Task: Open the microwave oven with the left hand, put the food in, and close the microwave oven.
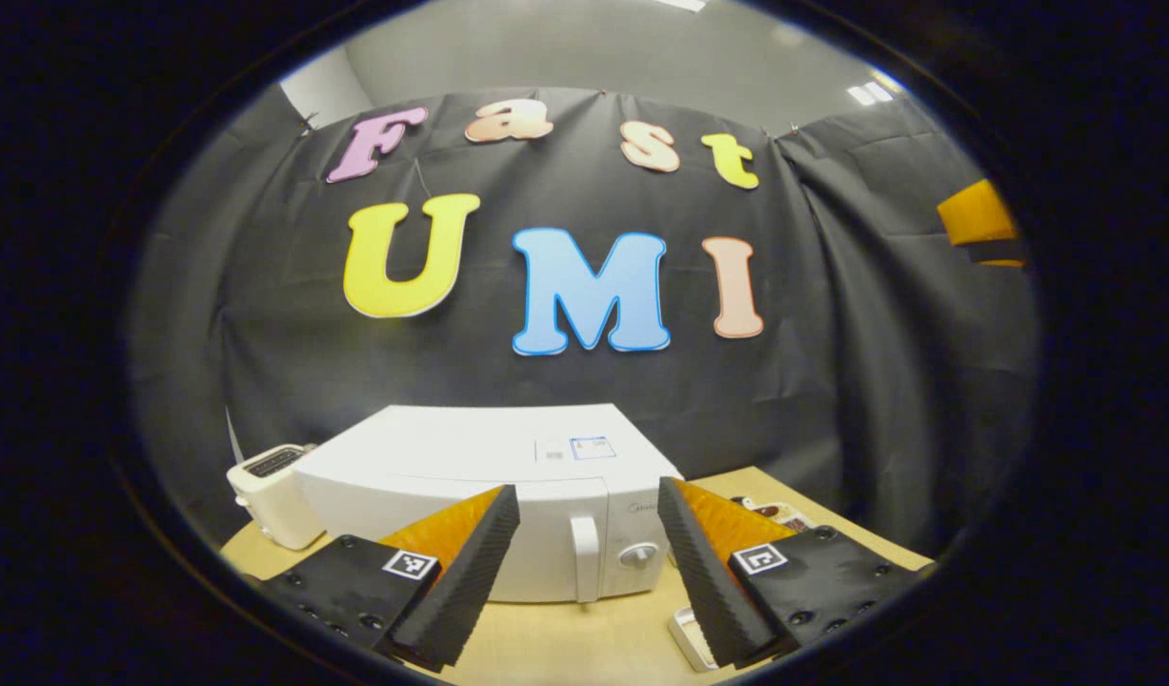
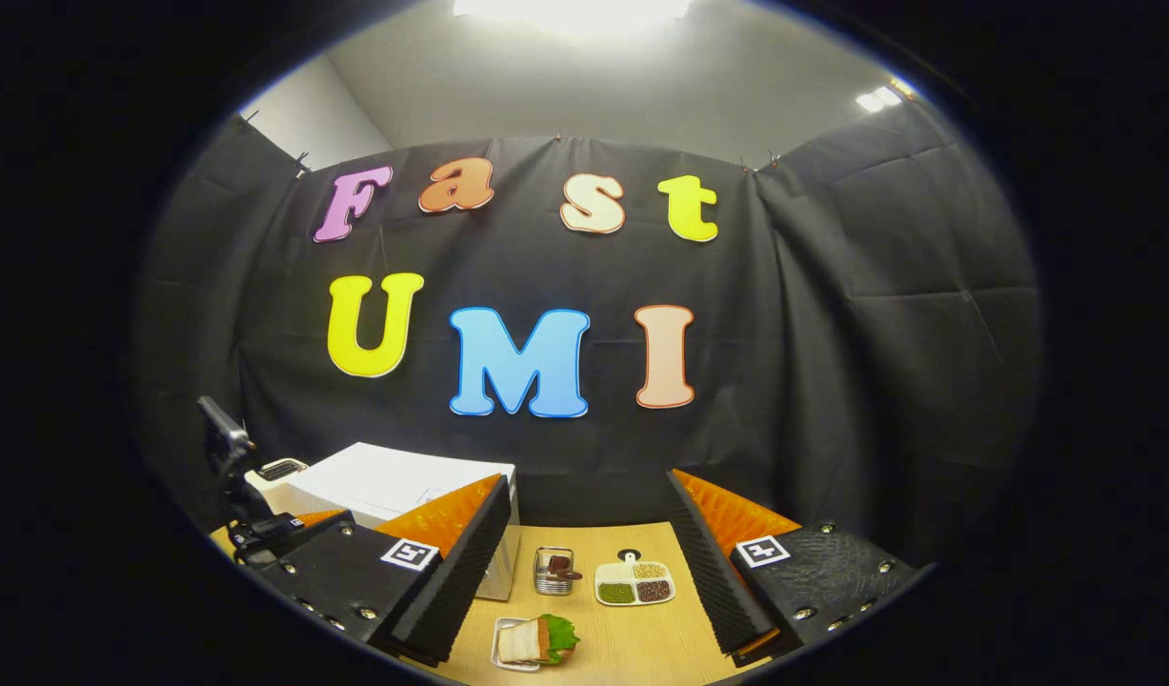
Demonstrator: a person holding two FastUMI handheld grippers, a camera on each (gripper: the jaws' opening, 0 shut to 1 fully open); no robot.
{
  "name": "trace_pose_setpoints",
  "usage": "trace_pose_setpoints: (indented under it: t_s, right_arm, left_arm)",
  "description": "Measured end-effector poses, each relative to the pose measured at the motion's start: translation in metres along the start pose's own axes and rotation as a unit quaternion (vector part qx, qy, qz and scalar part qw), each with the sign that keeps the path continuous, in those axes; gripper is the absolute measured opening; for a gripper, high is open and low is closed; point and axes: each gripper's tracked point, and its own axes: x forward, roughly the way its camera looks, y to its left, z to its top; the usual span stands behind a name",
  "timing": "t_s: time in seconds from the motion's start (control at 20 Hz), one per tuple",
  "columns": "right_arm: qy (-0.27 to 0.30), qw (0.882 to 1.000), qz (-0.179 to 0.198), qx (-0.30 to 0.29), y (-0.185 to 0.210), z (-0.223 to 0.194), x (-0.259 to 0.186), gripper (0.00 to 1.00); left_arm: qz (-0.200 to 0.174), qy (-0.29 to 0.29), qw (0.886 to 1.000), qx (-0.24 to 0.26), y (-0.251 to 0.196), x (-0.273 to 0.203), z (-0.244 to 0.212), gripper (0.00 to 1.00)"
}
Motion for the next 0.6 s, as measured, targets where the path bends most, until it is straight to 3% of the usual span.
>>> trace_pose_setpoints:
  t_s: [0.45,0.55,0.6]
  right_arm:
    - [0.029,0.999,-0.029,-0.013,-0.03,-0.019,0.01,0.97]
    - [0.034,0.999,-0.032,-0.011,-0.034,-0.022,0.011,0.97]
    - [0.038,0.999,-0.031,-0.013,-0.034,-0.024,0.012,0.97]
  left_arm:
    - [0.012,0.1,0.995,-0.014,0.003,0.075,-0.095,0.96]
    - [0.023,0.117,0.993,-0.011,0.009,0.083,-0.107,0.89]
    - [0.025,0.125,0.992,-0.01,0.01,0.085,-0.111,0.73]
